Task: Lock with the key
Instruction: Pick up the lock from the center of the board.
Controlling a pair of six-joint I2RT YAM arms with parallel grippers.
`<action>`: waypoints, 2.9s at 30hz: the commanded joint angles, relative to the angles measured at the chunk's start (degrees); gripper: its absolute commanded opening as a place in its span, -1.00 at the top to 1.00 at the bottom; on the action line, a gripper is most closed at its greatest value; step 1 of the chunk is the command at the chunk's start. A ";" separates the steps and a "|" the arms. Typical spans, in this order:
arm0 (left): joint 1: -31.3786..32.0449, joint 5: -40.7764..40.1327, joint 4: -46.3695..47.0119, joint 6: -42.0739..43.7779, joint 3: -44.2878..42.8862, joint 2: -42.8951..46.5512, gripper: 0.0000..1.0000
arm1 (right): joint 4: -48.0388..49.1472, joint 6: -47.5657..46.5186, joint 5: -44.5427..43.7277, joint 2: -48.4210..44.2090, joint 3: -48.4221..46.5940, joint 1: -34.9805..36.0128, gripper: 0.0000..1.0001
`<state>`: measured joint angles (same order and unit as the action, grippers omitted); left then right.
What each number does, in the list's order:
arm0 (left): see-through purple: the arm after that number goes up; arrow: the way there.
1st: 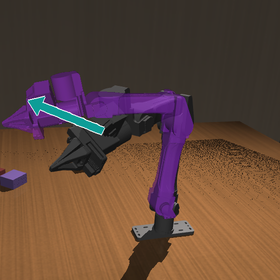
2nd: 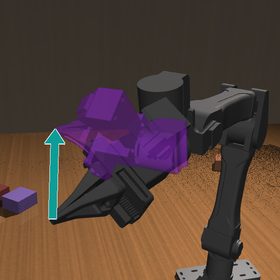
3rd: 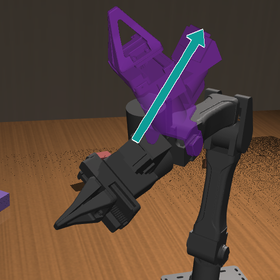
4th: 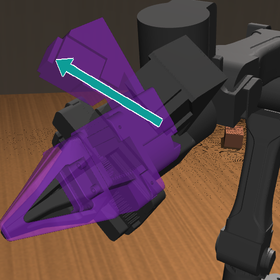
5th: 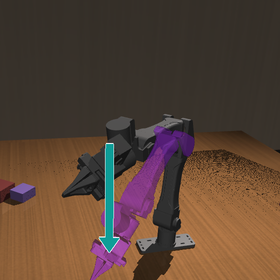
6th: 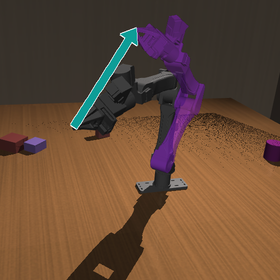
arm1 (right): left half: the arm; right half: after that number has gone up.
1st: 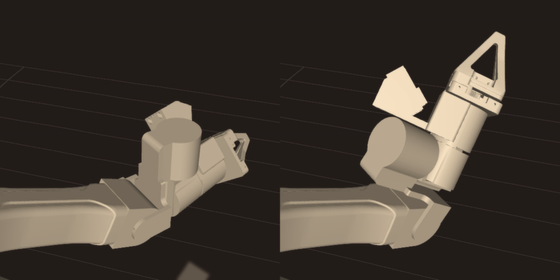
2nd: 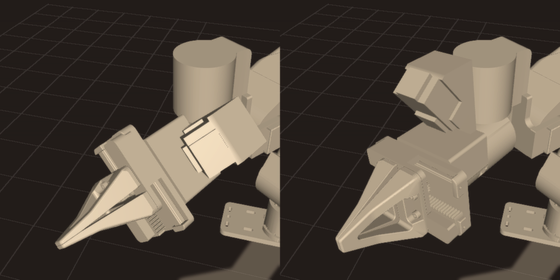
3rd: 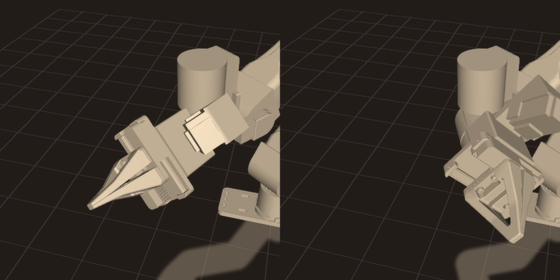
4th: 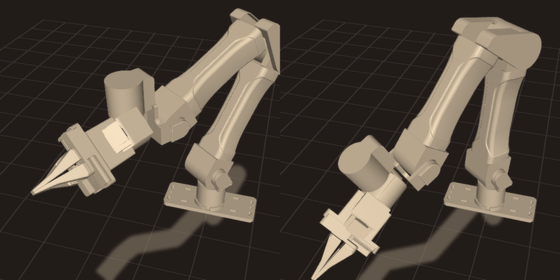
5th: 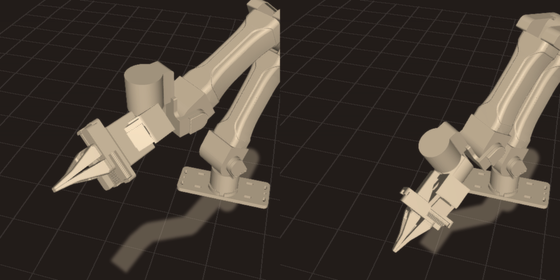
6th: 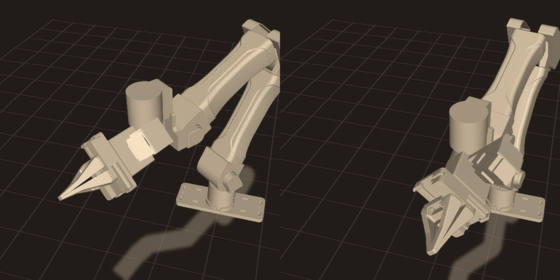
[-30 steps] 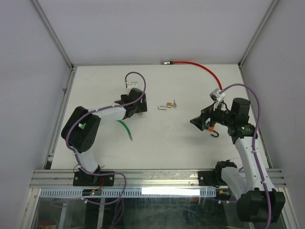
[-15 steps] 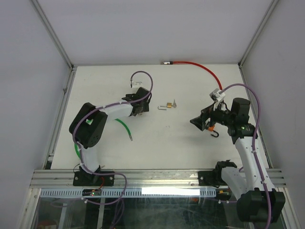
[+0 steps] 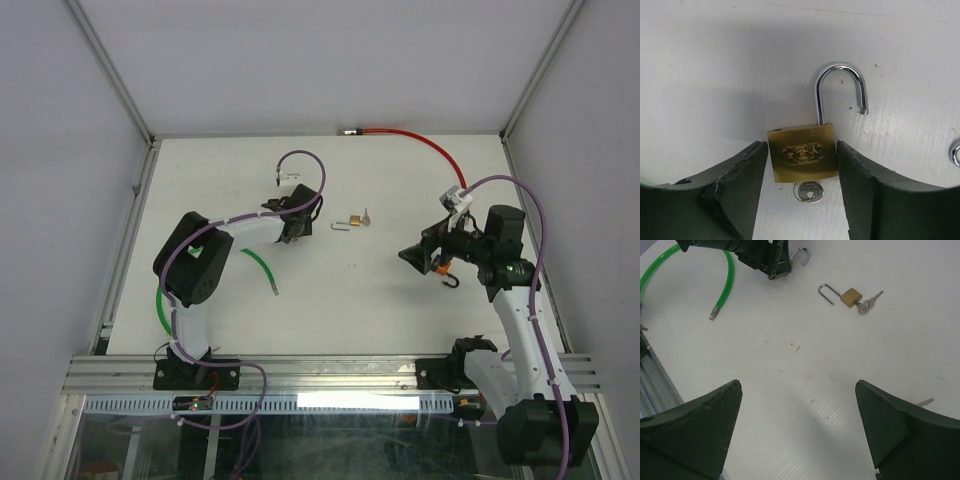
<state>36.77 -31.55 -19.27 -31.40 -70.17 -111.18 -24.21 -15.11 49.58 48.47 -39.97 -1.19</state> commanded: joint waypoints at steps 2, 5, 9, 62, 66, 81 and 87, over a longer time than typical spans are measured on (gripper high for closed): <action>0.23 -0.32 0.02 -1.01 -1.99 -0.75 -0.15 | 1.68 0.09 1.47 -0.41 -2.21 0.40 -1.00; 0.23 0.61 0.02 -0.97 -1.92 -0.88 -0.08 | 1.68 0.09 1.55 -0.55 -2.09 0.43 -1.00; 0.22 1.94 0.01 -0.41 -1.73 -0.44 0.13 | 2.07 0.53 2.38 -0.43 -1.90 0.41 -1.00; 13.56 47.99 52.67 33.94 35.96 29.68 1.00 | 2.89 14.84 13.30 32.77 -6.74 17.15 -0.30; 13.76 47.81 51.94 34.16 35.31 29.70 1.00 | 1.73 14.39 12.83 33.92 -7.31 18.28 -0.13; 14.14 47.44 50.73 32.91 33.96 27.68 0.93 | 0.74 11.76 14.29 34.82 -8.52 20.62 1.00; 14.10 44.78 51.72 27.54 35.11 29.82 0.07 | 0.22 10.57 16.41 32.71 -9.06 20.09 1.00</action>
<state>50.33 15.90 26.15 -0.30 -33.28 -84.40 -23.88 -3.14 61.34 84.05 -46.15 18.70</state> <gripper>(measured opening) 0.494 0.039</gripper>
